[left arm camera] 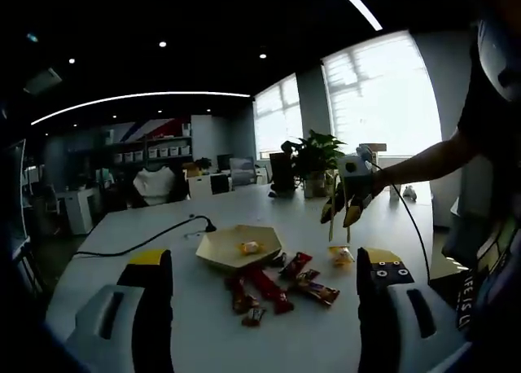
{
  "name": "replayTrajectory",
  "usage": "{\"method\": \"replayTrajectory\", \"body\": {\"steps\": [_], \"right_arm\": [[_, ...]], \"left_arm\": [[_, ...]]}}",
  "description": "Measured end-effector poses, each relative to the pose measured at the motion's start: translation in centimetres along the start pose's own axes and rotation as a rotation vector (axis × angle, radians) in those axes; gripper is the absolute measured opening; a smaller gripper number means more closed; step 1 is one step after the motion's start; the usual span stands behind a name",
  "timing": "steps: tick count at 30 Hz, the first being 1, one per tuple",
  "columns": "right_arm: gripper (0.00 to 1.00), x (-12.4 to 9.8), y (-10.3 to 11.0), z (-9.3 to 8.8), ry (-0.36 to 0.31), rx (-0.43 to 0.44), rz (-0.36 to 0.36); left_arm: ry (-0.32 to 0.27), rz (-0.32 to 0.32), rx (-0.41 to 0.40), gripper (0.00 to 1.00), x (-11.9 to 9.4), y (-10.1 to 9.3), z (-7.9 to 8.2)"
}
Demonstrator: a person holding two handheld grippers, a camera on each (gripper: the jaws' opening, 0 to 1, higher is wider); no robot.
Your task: Place the target food into the container with the food tongs after gripping and lifting it, then release it inside without dropping or visibly crushing the food.
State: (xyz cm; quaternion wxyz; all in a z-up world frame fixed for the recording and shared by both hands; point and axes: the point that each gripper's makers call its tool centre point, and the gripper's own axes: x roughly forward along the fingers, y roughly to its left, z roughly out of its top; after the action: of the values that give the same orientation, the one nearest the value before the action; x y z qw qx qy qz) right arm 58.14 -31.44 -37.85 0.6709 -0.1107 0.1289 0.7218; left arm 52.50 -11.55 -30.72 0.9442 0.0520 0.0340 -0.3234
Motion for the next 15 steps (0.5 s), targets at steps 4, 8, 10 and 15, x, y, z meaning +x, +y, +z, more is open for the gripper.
{"method": "replayTrajectory", "body": {"steps": [4, 8, 10, 15], "right_arm": [[0.26, 0.1, 0.1, -1.5, 0.047, -0.043, 0.016], [0.26, 0.2, 0.2, -2.6, 0.070, -0.052, 0.043], [0.26, 0.3, 0.4, -3.1, 0.086, -0.050, 0.057], [0.26, 0.5, 0.5, -3.0, 0.080, -0.073, 0.064]], "left_arm": [[0.010, 0.002, 0.002, 0.99, 0.0, 0.0, -0.2], [0.017, 0.004, 0.004, 0.99, 0.0, 0.0, -0.3], [0.025, 0.007, 0.007, 0.98, -0.1, 0.1, -0.4], [0.037, 0.012, 0.006, 0.98, -0.1, 0.2, -0.7]]}}
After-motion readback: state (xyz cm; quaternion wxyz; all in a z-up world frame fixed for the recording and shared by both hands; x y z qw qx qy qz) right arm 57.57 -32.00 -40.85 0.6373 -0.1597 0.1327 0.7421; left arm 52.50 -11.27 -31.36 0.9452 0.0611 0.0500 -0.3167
